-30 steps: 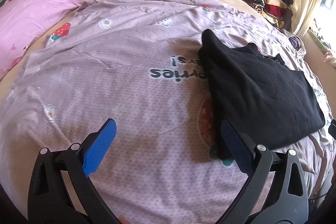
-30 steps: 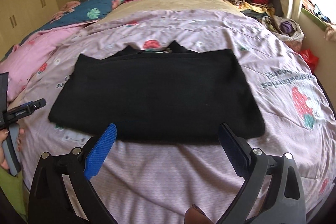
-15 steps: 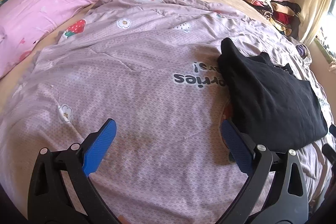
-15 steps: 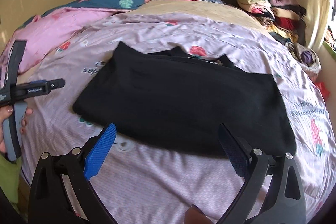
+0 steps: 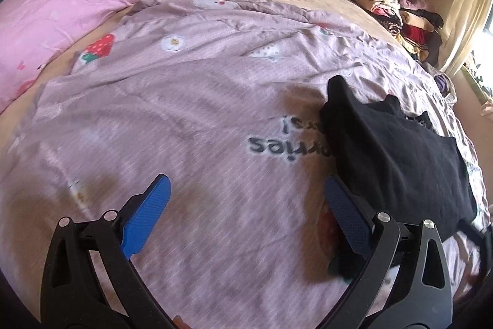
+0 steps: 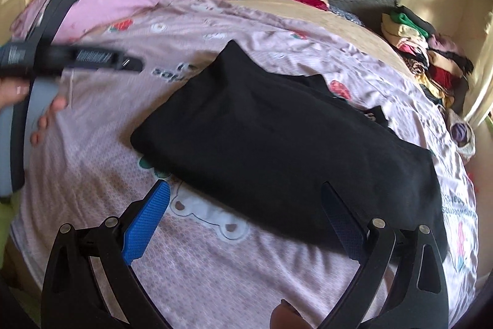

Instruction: Fold small clothes

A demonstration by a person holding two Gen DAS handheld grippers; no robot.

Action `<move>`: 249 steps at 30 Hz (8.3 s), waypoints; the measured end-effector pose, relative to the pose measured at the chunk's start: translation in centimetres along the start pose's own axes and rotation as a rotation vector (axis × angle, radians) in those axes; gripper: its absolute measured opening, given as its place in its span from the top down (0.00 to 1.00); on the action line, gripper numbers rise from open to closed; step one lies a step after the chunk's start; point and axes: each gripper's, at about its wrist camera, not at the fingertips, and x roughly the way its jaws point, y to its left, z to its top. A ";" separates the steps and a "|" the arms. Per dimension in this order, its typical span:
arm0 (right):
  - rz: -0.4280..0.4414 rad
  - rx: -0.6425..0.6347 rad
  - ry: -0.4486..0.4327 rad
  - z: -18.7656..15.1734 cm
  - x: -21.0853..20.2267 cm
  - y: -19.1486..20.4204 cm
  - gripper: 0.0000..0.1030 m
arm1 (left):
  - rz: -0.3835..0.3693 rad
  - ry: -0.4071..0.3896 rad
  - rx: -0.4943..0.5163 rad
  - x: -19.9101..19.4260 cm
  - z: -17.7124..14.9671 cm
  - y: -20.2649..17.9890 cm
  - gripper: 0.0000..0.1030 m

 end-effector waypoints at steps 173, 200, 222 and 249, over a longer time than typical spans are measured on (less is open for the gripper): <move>0.037 0.714 0.084 -6.6 3.9 -34.5 0.89 | -0.401 0.134 0.279 6.0 -4.0 -30.4 0.18; 0.080 0.817 -0.052 -12.5 -5.7 -31.9 0.45 | -0.407 0.154 0.276 4.6 -5.0 -29.6 0.18; 0.289 0.974 0.012 -13.9 -1.7 -31.9 0.77 | -0.505 0.277 0.127 6.4 -5.5 -27.3 0.15; 0.036 0.836 0.034 -14.1 -4.1 -30.1 0.32 | -0.472 0.286 0.194 6.2 -5.7 -29.5 0.17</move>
